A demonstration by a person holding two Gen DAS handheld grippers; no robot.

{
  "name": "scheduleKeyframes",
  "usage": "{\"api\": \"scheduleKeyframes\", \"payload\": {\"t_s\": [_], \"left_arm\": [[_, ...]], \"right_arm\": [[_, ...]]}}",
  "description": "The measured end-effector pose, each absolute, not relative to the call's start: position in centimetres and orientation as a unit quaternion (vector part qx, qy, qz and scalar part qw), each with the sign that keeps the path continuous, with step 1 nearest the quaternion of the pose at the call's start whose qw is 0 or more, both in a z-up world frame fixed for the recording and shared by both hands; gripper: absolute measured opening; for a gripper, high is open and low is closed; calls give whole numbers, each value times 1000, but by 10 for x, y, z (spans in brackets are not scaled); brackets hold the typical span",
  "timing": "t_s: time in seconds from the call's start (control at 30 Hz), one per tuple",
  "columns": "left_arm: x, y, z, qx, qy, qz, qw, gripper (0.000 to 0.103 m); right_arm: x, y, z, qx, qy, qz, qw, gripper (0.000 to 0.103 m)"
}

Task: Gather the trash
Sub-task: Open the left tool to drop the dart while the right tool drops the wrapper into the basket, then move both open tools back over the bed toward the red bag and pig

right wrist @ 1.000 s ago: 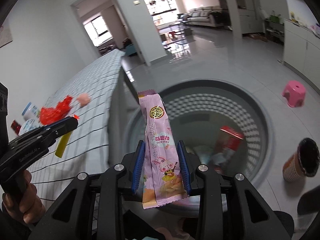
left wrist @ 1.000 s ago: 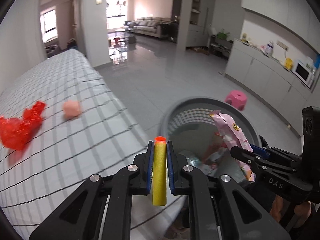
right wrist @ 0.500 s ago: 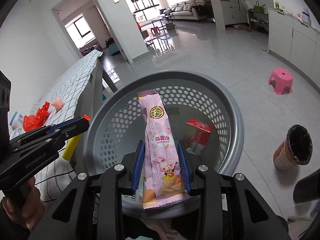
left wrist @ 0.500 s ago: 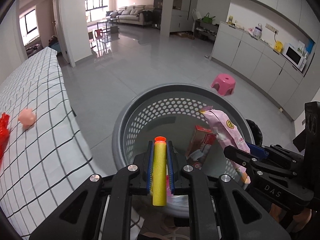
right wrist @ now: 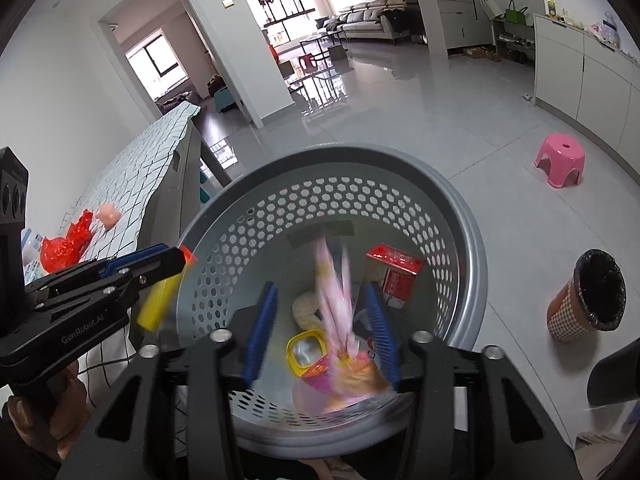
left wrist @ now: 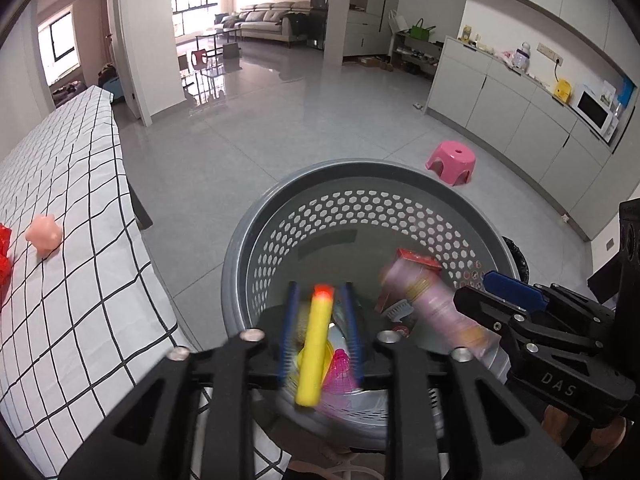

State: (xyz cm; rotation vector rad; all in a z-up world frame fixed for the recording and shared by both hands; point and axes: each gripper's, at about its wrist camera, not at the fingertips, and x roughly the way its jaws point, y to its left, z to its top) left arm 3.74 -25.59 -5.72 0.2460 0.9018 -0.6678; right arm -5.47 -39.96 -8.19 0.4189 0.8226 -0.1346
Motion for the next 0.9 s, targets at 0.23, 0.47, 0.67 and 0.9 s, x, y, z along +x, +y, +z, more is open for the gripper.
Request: {"api": "scheduleKeyframes", "payload": {"t_s": [0.23, 0.47, 0.67, 0.9], "left_arm": [[34, -252, -55, 111, 423, -313, 843, 51], [33, -246, -53, 105, 424, -308, 845, 56], [31, -240, -48, 98, 419, -304, 850, 62], [26, -223, -40, 92, 407, -291, 861, 72]], "right_arm": [[-58, -404, -81, 208, 395, -72, 892, 47], [-60, -402, -79, 209, 393, -73, 893, 47], [-65, -399, -76, 209, 389, -75, 894, 49], [-71, -392, -67, 206, 376, -75, 901, 57]]}}
